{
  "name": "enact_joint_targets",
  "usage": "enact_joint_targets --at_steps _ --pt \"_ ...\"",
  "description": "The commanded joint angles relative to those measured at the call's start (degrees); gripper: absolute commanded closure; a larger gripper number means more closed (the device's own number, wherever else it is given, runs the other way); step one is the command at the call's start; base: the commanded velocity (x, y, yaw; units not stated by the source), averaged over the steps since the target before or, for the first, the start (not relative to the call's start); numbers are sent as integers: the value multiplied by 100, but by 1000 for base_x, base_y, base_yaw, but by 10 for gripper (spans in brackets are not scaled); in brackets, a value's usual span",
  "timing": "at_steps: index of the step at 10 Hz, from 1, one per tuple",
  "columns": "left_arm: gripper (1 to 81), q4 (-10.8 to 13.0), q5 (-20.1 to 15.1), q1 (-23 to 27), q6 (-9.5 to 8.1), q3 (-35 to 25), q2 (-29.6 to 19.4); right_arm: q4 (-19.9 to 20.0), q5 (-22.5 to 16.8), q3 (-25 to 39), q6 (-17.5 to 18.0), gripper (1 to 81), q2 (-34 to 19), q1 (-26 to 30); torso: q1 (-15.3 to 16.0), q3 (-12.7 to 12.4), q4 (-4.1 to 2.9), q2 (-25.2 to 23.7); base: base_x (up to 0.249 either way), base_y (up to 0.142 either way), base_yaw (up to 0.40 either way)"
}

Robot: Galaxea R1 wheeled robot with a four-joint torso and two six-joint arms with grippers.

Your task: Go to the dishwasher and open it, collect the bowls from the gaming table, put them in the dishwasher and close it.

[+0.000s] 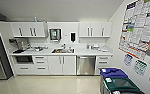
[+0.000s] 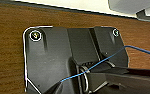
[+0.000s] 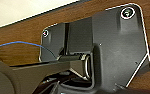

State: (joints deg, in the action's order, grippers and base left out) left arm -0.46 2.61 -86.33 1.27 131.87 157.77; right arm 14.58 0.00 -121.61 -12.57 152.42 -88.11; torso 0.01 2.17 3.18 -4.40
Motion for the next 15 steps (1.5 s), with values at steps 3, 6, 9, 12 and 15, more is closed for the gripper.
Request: enact_joint_targets --at_steps 3,6,9,12,15 --pt "10 38 -287 340 -4 -64 -87 -17 -352 86 -26 10 -113 351 -1 0 0 0 148 0 0" --pt "10 38 -287 340 -4 -64 -88 -25 -352 86 -26 10 -104 369 2 0 0 0 143 0 0" --pt "10 46 -287 340 -4 -64 -79 -25 -352 86 -26 10 -113 360 -1 -2 0 -2 129 0 0" --pt "10 46 -287 340 -4 -64 -70 -25 -352 86 -26 10 -113 360 0 0 0 0 120 0 0" --pt "10 46 -287 340 -4 -64 -70 -17 -352 86 -26 10 -104 369 0 0 0 0 116 0 0"
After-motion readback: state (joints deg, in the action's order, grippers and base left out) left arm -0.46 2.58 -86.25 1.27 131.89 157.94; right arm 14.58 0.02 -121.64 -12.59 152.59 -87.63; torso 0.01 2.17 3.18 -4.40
